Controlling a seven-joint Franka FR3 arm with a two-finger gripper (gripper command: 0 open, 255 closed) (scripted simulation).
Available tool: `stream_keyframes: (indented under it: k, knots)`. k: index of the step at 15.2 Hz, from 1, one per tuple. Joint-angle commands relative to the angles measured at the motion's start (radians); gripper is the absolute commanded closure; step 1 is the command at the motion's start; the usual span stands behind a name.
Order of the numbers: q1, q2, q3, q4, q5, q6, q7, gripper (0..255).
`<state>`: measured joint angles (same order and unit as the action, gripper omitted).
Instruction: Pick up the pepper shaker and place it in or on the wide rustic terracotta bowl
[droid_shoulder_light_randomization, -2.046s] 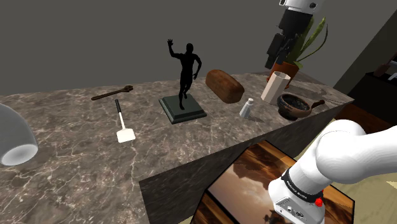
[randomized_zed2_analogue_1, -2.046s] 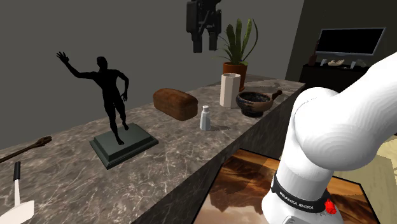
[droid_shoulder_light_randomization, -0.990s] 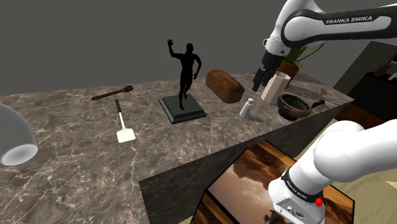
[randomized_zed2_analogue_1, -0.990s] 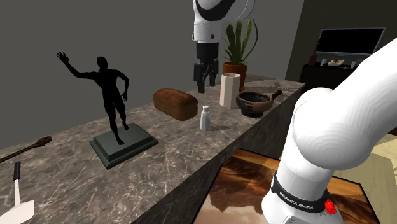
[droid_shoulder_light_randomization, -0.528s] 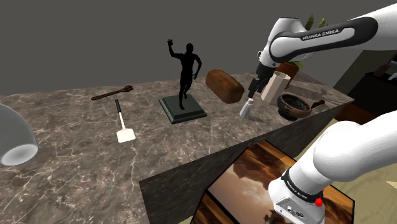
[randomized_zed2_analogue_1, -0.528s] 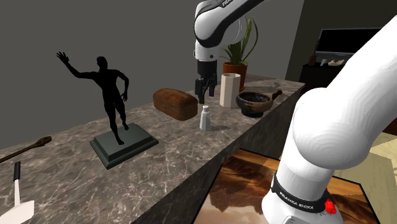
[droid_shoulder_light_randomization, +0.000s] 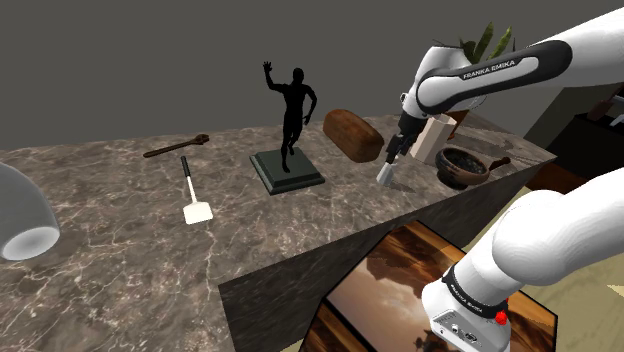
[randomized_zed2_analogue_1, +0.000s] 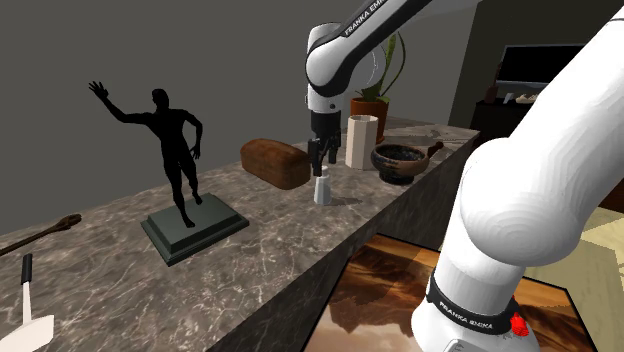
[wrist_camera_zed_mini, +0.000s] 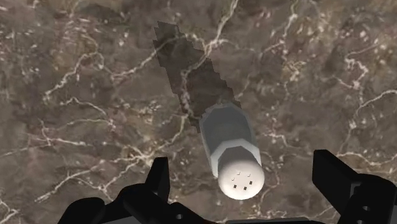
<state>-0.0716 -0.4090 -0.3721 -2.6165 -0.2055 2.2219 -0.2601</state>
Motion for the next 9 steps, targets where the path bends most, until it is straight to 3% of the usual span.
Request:
stream_keyframes:
  k: [1, 6, 7, 9]
  knots:
    - [0.000, 0.003, -0.001, -0.002, 0.000, 0.006, 0.000, 0]
    - [0.000, 0.003, -0.001, -0.002, 0.000, 0.005, 0.000, 0]
    - [0.000, 0.003, -0.001, -0.002, 0.000, 0.005, 0.000, 255]
    - [0.000, 0.003, -0.001, -0.002, 0.000, 0.005, 0.000, 255]
